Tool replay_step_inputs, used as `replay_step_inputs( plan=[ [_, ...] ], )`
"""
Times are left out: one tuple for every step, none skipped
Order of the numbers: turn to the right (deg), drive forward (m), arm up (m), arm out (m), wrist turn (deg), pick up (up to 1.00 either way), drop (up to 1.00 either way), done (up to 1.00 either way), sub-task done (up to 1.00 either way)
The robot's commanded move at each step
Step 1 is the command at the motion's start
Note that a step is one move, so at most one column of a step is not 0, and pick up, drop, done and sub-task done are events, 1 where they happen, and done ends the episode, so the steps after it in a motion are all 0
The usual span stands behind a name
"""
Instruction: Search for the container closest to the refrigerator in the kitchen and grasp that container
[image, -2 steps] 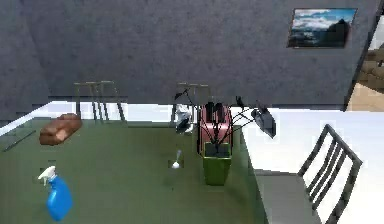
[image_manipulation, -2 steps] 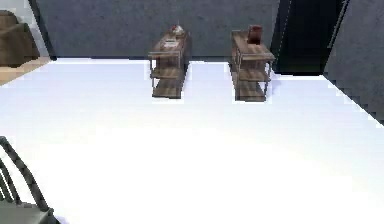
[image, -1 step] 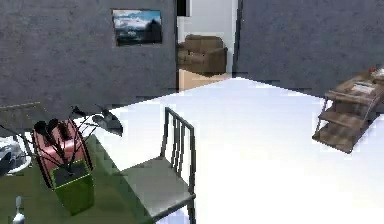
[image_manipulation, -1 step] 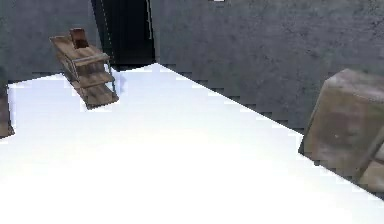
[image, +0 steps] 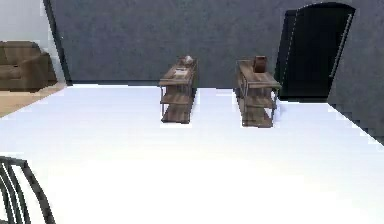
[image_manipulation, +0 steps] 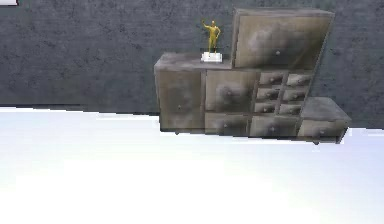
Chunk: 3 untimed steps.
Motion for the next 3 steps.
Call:
replay_step_inputs(
  plan=[
    [30.0,0.0,0.0,0.0,0.0,0.0,0.0,0.0,0.0],
    [3.0,0.0,0.0,0.0,0.0,0.0,0.0,0.0,0.0],
    [0.0,1.0,0.0,0.0,0.0,0.0,0.0,0.0,0.0]
  ],
)
